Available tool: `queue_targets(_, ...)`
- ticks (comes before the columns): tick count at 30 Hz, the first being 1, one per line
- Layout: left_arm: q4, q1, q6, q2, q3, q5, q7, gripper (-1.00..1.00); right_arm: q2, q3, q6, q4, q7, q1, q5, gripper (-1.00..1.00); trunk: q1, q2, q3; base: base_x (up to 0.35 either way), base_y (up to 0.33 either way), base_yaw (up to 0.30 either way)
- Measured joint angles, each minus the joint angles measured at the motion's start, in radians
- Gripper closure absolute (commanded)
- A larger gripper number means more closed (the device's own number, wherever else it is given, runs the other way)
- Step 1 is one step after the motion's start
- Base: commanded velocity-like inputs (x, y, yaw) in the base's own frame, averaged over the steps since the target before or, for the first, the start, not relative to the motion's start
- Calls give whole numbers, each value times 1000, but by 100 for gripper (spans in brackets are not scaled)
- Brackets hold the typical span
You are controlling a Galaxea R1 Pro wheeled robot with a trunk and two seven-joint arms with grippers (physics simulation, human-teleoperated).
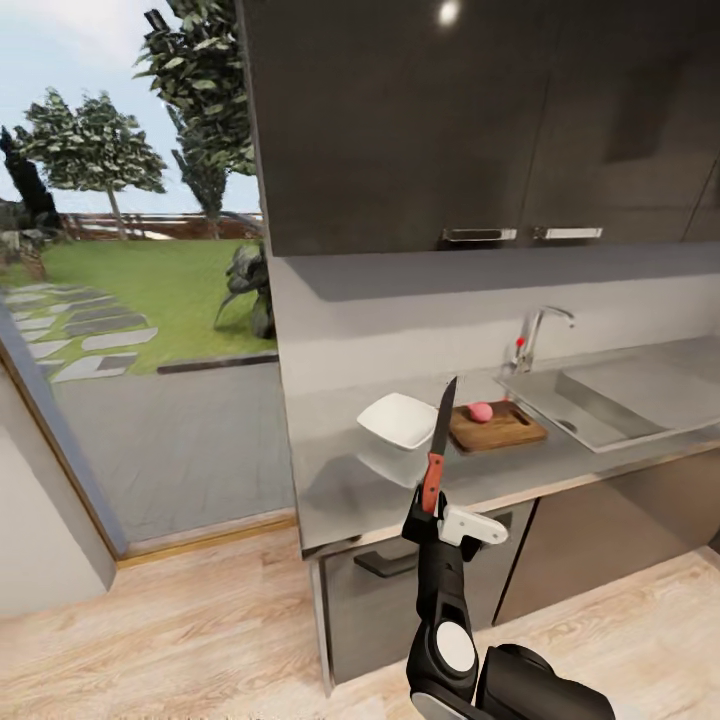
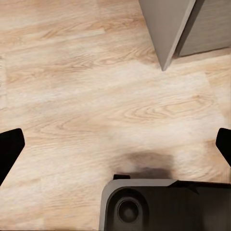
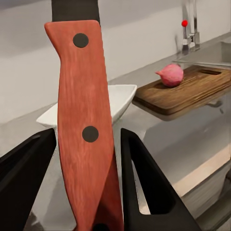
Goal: In the kitchen, take the Vidalia onion out of the sink, dice it on the chopping board with the paring knife, put the diced onion into the bowl on the countertop, then place both the paring knife and the chopping board into the sink.
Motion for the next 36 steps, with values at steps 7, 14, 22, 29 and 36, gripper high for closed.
queue_targets(7, 8, 0, 0, 0, 0, 0, 0, -100, 0, 0, 0, 0, 0, 0, 0, 100, 0, 0, 0, 0, -246, 284)
queue_targets(14, 18, 0, 0, -1, 0, 0, 0, -100, 0, 0, 0, 0, 0, 0, 0, 100, 0, 0, 0, 0, -287, 284)
queue_targets(22, 20, 0, 0, -6, 0, 0, 0, -100, 0, 0, 0, 0, 0, 0, 0, 100, 0, 0, 0, 0, -302, 229)
queue_targets(29, 20, 0, 0, -6, 0, 0, 0, -100, 0, 0, 0, 0, 0, 0, 0, 100, 0, 0, 0, 0, -303, 14)
queue_targets(36, 20, 0, 0, -6, 0, -1, 0, -100, 0, 0, 0, 0, 0, 0, 1, 100, 0, 0, 0, 0, -303, 1)
